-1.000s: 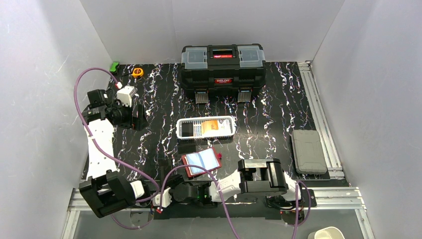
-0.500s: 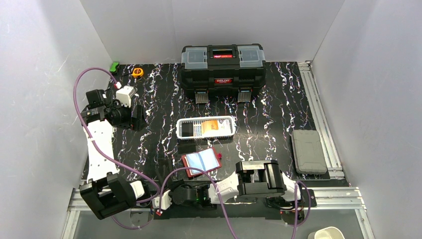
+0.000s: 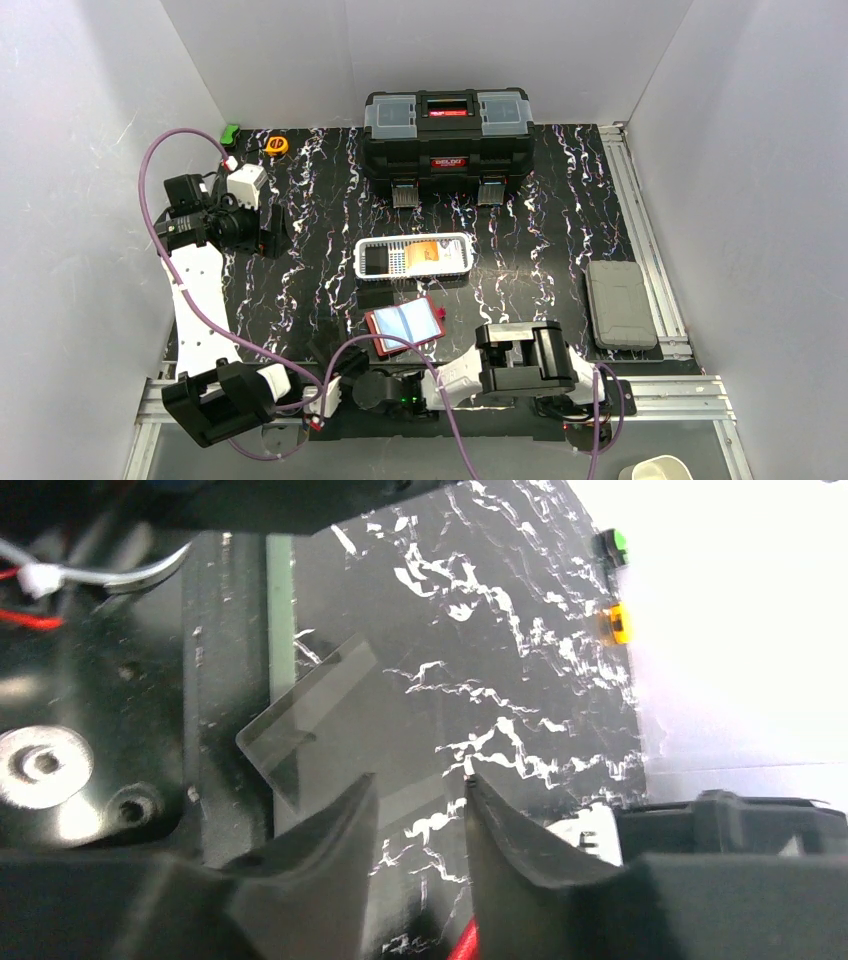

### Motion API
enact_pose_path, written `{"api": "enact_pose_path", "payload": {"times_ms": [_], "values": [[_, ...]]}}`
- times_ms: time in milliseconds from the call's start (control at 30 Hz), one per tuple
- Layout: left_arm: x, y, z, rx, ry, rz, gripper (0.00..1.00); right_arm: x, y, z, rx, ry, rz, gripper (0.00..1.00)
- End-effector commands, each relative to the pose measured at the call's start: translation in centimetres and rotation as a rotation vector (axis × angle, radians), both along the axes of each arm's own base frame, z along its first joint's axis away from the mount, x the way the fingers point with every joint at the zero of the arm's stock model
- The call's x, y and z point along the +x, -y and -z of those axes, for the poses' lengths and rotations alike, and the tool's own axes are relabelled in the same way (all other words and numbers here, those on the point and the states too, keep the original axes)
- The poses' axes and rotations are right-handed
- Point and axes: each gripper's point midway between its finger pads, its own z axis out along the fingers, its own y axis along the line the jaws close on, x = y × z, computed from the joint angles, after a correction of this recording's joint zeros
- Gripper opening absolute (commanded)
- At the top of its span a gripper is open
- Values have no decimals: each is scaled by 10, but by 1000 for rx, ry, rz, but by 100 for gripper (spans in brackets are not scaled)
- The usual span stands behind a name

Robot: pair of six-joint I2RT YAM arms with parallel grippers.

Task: Put the credit cards into the card holder
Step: Pick up the credit card at the corner of the board.

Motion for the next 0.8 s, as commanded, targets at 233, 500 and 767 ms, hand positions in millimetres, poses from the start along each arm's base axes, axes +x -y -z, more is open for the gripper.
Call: {"api": "enact_pose_path", "payload": {"times_ms": [233,500,767], "values": [[-5,2,-9,6,25,13,98,-30,26,16,-71,-174,-126,75],[-2,3,-10,-2,36,17,98,-24,14,29,-78,-150,-129,72],[5,3,-7,-22,31,20,98,-9,-5,40,-68,-155,-122,70]]}}
